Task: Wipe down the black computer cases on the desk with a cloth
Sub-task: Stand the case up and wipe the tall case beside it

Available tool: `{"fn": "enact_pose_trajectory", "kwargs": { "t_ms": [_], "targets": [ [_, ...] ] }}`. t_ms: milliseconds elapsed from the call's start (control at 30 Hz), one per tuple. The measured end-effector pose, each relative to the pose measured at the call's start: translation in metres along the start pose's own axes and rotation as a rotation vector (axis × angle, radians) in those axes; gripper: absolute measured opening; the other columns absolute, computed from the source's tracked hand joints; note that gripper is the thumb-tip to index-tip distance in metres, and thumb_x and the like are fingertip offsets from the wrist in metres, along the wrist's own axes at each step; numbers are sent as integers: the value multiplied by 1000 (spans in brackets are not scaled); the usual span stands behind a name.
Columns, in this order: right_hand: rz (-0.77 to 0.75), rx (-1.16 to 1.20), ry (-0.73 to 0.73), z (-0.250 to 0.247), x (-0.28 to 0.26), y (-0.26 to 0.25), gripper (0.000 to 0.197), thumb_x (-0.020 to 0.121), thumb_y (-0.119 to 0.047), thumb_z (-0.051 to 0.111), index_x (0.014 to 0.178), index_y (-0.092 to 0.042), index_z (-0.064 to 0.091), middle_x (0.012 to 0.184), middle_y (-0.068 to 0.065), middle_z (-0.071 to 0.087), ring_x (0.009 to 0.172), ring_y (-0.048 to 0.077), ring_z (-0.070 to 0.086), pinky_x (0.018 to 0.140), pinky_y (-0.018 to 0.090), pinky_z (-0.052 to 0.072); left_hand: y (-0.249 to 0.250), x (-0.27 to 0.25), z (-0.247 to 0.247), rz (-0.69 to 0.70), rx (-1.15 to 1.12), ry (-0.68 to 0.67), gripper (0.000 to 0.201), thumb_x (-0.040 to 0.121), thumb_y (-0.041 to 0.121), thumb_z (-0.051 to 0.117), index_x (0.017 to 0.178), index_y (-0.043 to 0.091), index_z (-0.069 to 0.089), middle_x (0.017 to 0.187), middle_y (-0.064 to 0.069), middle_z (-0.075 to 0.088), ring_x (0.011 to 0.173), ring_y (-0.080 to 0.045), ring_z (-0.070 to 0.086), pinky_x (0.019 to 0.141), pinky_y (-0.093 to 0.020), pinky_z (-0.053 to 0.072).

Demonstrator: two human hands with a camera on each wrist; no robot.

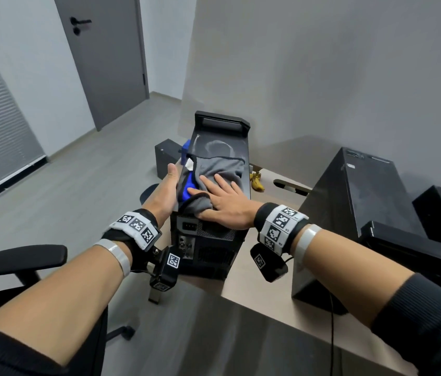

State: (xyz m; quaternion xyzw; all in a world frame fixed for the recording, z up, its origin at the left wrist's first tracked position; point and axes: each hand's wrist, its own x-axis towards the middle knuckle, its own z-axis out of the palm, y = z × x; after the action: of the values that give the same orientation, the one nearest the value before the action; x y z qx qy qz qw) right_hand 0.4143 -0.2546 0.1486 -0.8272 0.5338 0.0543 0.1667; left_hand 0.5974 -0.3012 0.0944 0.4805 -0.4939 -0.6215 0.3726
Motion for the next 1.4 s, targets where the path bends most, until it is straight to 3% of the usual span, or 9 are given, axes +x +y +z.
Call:
{"fn": "enact_pose_trajectory", "kwargs": {
  "t_ms": [267, 433, 567, 767, 900, 1000, 1133, 1267, 1400],
  "targets": [
    [157, -11, 73, 3, 27, -13, 74, 94, -66, 38, 157, -44, 6, 167, 2, -11, 152, 30, -18, 120, 56, -10, -14, 15, -1, -57, 39, -4, 91, 67, 102, 21, 128, 48, 63, 137, 1, 64, 130, -16, 56, 112, -39, 38],
    [-10, 28, 194, 15, -4, -11, 65, 95, -39, 49, 155, -37, 24, 167, 3, 7, 153, 28, -1, 122, 53, 2, -60, 69, -18, -169, 157, 151, 111, 55, 109, 17, 132, 42, 61, 149, -8, 51, 141, -29, 44, 116, -52, 30],
    [-199, 223, 393, 34, -39, -7, 56, 82, -4, 57, 136, -21, 58, 154, -2, 44, 144, 21, 33, 120, 39, 25, 5, -1, 19, -91, 369, 253, 93, 89, 82, 11, 154, 21, 35, 160, -14, 31, 150, -35, 20, 123, -49, 13],
    [-199, 296, 629, 70, -56, -32, 47, 72, 1, 61, 115, -17, 69, 112, 0, 67, 100, 19, 54, 87, 26, 45, 6, -11, 24, -13, 550, 341, 76, 101, 63, 24, 160, 17, 12, 163, -16, 16, 151, -33, 9, 121, -48, 9],
    [82, 352, 458, 122, -63, -17, 31, 69, -12, 57, 98, -19, 68, 92, 6, 70, 91, 32, 64, 73, 29, 45, 6, -24, 24, 129, 660, 321, 71, 101, 62, 26, 160, 25, 11, 163, -11, 18, 151, -30, 11, 120, -51, 11],
    [346, 522, 516, 148, -70, 2, 24, 72, -7, 59, 90, -19, 70, 87, 5, 73, 86, 30, 65, 66, 23, 36, 9, -24, 25, 203, 767, 309, 71, 101, 59, 32, 160, 23, 14, 163, -9, 19, 150, -29, 12, 121, -50, 13],
    [446, 615, 596, 152, -71, 0, 19, 76, -5, 63, 81, -23, 65, 75, 1, 69, 71, 23, 59, 62, 22, 33, 11, -21, 33, 278, 898, 300, 71, 100, 55, 39, 158, 19, 19, 160, -7, 23, 149, -27, 15, 121, -48, 15],
    [554, 782, 628, 157, -51, -9, 22, 71, -18, 55, 87, -18, 70, 89, -1, 76, 88, 23, 67, 77, 31, 51, 8, -19, 35, 295, 992, 284, 68, 101, 54, 36, 154, 13, 28, 161, -6, 24, 150, -27, 15, 122, -49, 14],
    [506, 828, 510, 158, -20, -39, 23, 76, -20, 62, 97, -18, 73, 98, 3, 76, 96, 25, 68, 84, 30, 53, 7, -17, 35, 302, 1030, 310, 64, 102, 54, 35, 150, 12, 38, 159, -8, 29, 149, -26, 19, 122, -48, 14]
  ]
}}
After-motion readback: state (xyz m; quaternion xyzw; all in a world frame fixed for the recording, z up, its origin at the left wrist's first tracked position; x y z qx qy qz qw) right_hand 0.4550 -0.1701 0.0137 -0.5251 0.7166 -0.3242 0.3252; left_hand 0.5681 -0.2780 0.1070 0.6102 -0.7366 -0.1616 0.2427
